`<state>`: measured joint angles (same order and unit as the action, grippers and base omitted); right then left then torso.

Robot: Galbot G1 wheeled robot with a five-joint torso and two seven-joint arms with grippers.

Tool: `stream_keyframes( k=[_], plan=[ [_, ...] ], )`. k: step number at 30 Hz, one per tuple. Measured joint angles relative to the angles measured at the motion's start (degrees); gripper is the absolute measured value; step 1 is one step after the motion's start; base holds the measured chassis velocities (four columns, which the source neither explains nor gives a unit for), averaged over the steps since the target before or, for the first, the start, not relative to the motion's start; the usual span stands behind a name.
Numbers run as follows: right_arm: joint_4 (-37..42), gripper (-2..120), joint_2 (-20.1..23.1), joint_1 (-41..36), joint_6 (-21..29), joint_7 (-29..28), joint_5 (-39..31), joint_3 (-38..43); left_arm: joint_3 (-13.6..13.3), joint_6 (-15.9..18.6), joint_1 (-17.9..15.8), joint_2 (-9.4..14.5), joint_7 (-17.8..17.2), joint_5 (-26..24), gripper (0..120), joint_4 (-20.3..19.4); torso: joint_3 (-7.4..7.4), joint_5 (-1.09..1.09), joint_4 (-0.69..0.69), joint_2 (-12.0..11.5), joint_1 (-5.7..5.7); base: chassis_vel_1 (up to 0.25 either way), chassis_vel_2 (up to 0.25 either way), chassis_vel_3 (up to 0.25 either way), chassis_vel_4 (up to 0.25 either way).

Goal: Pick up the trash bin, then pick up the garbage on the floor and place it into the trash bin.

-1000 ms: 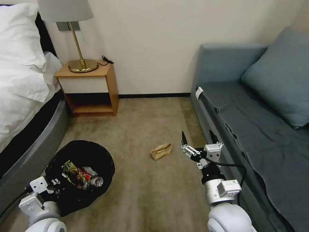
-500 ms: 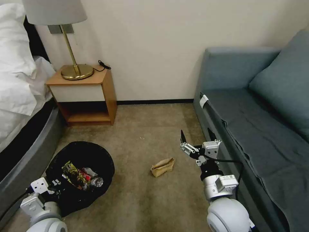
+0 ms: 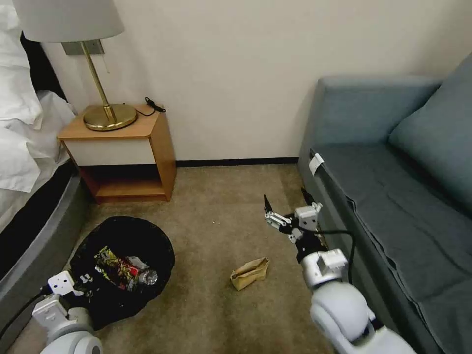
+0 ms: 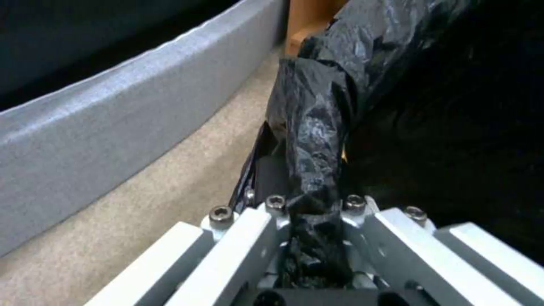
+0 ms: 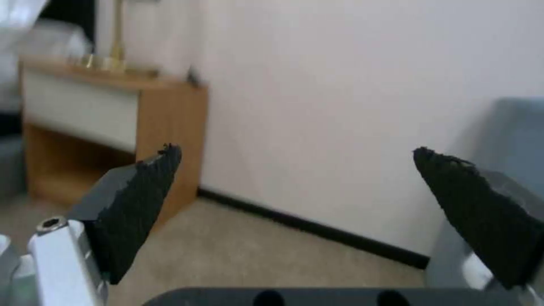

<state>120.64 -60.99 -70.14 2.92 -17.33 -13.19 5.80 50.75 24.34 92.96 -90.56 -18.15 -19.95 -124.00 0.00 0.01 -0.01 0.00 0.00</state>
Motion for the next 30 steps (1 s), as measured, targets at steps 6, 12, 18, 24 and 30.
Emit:
stream_keyframes(
  k=[6, 12, 18, 24, 30],
  plan=[
    [-11.7, 100, 7.5, 14.2, 0.4, 7.3, -3.6, -7.8, 0.1, -0.4, -0.1, 0.0, 0.0, 0.0, 2, 0.8, 0.0, 0.01, -0.02, 0.0, 0.0, 0.0, 0.0, 0.0, 0.0],
    [-27.6, 100, 10.8, 34.4, 3.3, 19.6, -8.9, -24.1, 0.0, -1.1, -0.1, -0.8, 0.0, 0.4, 2, 1.4, 0.0, 0.01, 0.03, 0.0, 0.0, 0.0, 0.0, 0.0, 0.0],
    [-39.6, 100, 10.1, 50.0, 8.9, 36.1, -9.5, -40.5, 0.0, -1.5, 0.0, -1.5, 0.1, 1.1, 2, 1.7, 0.0, -0.01, 0.0, 0.0, 0.0, 0.0, 0.0, 0.0, 0.0],
    [-49.6, 100, 7.1, 58.7, 10.7, 51.7, -3.2, -50.3, 0.0, -2.0, 0.0, -1.6, 0.1, 1.5, 2, 2.2, 0.0, -0.01, 0.01, 0.0, 0.0, 0.0, 0.0, 0.0, 0.0],
    [-56.7, 98, 4.5, 60.9, 7.0, 56.6, 1.4, -55.0, 0.1, -2.3, 0.2, -1.6, 0.1, 1.7, 2, 2.3, 0.0, -0.01, -0.01, 0.0, 0.0, 0.0, 0.0, 0.0, 0.0]
  ],
)
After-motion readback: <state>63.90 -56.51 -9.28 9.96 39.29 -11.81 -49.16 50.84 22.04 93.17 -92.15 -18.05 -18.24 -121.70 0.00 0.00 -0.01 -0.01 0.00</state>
